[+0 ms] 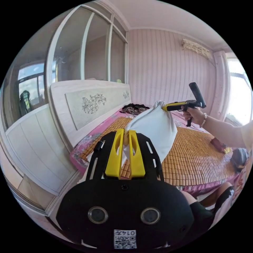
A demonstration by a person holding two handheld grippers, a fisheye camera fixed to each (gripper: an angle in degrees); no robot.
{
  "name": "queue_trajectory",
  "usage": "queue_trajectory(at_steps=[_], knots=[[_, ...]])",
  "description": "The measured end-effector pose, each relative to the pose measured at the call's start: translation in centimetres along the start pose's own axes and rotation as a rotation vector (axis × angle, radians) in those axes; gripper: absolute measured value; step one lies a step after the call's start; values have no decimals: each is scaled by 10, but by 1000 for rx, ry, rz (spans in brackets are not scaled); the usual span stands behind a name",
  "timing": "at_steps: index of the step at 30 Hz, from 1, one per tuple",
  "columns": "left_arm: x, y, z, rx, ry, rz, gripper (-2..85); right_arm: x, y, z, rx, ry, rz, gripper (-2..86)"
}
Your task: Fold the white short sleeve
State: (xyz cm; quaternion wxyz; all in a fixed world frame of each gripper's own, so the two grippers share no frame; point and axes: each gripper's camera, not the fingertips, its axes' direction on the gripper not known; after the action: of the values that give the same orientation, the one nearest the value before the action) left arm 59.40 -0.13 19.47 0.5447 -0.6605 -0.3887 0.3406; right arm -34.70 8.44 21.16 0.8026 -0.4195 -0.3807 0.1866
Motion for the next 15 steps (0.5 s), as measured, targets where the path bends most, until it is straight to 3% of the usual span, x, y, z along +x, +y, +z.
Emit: queue_trajectory(at_steps=[3,6,9,15], knots=[[-71,-5,51,-37,-97,-205,77,27,-68,109,-137,33,121,67],[-109,15,100,-172,-254,-311,82,39,-72,184,-320,98,207,84],[-107,42,116,-295,-184,-377,69,22,-28,194,-363,71,154,83],[49,50,83,-337,14,20,-5,-41,75,120,-489,257,18,84]])
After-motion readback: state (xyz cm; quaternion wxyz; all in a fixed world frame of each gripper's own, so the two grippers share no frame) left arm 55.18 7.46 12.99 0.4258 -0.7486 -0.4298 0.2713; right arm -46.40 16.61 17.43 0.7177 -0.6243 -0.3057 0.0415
